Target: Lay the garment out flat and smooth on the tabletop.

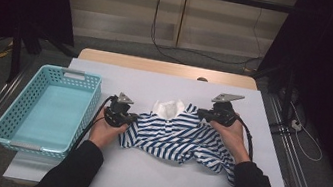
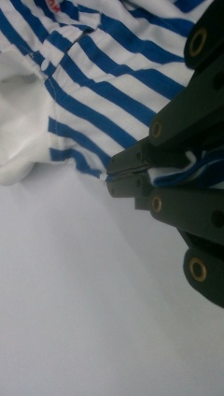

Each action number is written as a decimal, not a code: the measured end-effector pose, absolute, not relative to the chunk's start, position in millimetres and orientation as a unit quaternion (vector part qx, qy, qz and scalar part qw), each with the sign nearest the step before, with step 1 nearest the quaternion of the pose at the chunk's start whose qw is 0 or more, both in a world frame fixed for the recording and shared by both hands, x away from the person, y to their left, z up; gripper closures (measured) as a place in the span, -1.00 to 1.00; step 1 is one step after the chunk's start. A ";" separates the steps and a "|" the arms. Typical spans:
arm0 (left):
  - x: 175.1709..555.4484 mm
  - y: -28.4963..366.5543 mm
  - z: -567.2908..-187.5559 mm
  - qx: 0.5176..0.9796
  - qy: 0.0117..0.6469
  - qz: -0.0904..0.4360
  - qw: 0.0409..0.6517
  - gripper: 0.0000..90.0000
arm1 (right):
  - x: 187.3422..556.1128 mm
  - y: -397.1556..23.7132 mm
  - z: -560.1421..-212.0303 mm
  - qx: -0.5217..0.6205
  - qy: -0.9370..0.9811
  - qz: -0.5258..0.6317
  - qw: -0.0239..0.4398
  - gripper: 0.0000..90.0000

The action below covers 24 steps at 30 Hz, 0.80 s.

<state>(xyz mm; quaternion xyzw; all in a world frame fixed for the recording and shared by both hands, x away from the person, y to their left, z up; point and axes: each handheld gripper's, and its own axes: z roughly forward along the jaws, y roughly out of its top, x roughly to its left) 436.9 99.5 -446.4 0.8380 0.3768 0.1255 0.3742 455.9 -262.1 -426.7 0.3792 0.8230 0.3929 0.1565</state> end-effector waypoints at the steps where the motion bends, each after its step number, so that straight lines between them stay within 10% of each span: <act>1: 436.6 99.7 -443.9 0.840 0.371 0.130 0.374 0.96 | 453.8 -264.7 -421.0 0.379 0.819 0.398 0.166 0.92; 11: 428.7 96.1 -432.6 0.833 0.350 0.151 0.401 0.97 | 417.9 -293.0 -379.9 0.382 0.778 0.430 0.252 0.92; 24: 408.3 92.0 -440.6 0.853 0.329 0.106 0.391 0.96 | 360.6 -303.6 -424.1 0.381 0.804 0.418 0.183 0.86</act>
